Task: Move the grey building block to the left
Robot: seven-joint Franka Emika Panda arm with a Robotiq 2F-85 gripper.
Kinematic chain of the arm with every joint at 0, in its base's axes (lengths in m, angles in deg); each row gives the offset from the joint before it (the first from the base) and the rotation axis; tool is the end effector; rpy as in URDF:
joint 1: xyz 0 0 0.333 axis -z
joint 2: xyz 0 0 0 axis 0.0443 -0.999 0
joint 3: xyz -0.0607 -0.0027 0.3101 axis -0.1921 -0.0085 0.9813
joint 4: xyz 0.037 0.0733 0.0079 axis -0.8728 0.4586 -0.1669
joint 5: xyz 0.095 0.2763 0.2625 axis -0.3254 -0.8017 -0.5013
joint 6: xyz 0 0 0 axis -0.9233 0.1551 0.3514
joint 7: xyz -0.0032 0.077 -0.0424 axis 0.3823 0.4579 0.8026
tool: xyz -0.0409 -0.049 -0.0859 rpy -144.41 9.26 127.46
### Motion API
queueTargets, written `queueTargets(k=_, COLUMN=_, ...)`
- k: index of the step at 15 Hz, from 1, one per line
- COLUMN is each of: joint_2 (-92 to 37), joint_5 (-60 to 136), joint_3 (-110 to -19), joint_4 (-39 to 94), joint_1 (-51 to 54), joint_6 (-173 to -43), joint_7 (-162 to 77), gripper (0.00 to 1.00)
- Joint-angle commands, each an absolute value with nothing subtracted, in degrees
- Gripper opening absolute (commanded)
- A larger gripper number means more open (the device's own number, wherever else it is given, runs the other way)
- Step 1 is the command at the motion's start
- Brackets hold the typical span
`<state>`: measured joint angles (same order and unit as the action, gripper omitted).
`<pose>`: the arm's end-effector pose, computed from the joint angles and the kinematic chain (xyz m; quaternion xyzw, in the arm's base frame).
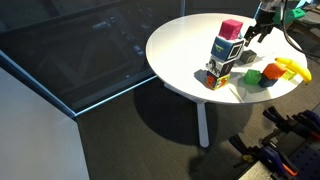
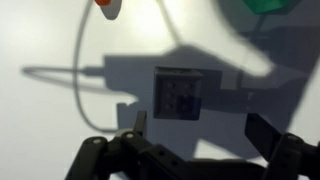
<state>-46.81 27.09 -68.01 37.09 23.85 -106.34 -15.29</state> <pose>0.5719 -0.3087 0.2013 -0.9950 0.0918 0.0302 0.0247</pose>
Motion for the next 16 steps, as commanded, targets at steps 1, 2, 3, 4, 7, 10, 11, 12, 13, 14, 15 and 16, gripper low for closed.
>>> queueTargets(k=1, joint_2=-46.8, joint_5=27.8, joint_3=-67.2, joint_4=36.9, joint_1=24.6, joint_6=-106.2, joint_7=-15.7, gripper=1.0)
queueTargets(k=2, joint_2=-46.8, joint_5=27.8, joint_3=-67.2, joint_4=36.9, joint_1=24.6, joint_6=-106.2, joint_7=-15.7, gripper=1.0)
queueTargets(k=3, joint_2=-46.8, joint_5=27.8, joint_3=-67.2, joint_4=36.9, joint_1=24.6, joint_6=-106.2, joint_7=-15.7, gripper=1.0)
queueTargets(k=4, joint_2=-46.8, joint_5=27.8, joint_3=-67.2, joint_4=36.9, joint_1=24.6, joint_6=-106.2, joint_7=-15.7, gripper=1.0)
queueTargets(k=7, joint_2=-46.8, joint_5=27.8, joint_3=-67.2, joint_4=36.9, joint_1=24.6, joint_6=-106.2, joint_7=-15.7, gripper=1.0)
queueTargets(k=10, joint_2=-47.2, joint_5=27.9, joint_3=-67.2, joint_4=37.0, joint_1=24.5, joint_6=-106.8, joint_7=-15.8, gripper=1.0)
queueTargets(k=11, joint_2=-47.2, joint_5=27.9, joint_3=-67.2, joint_4=37.1, joint_1=24.5, joint_6=-106.9, joint_7=-15.8, gripper=1.0)
queueTargets(k=12, joint_2=-47.3, joint_5=27.9, joint_3=-67.2, joint_4=37.2, joint_1=24.5, joint_6=-107.1, joint_7=-15.9, gripper=1.0)
queueTargets(k=13, joint_2=-47.3, joint_5=27.9, joint_3=-67.2, joint_4=37.3, joint_1=24.5, joint_6=-107.4, joint_7=-15.9, gripper=1.0)
queueTargets(k=14, joint_2=-47.4, joint_5=27.9, joint_3=-67.3, joint_4=37.4, joint_1=24.5, joint_6=-107.8, joint_7=-16.0, gripper=1.0)
queueTargets(k=15, joint_2=-47.5, joint_5=28.0, joint_3=-67.3, joint_4=37.4, joint_1=24.5, joint_6=-108.2, joint_7=-16.0, gripper=1.0)
queueTargets(k=16, joint_2=-47.6, joint_5=28.0, joint_3=-67.4, joint_4=37.5, joint_1=24.4, joint_6=-108.6, joint_7=-16.2, gripper=1.0)
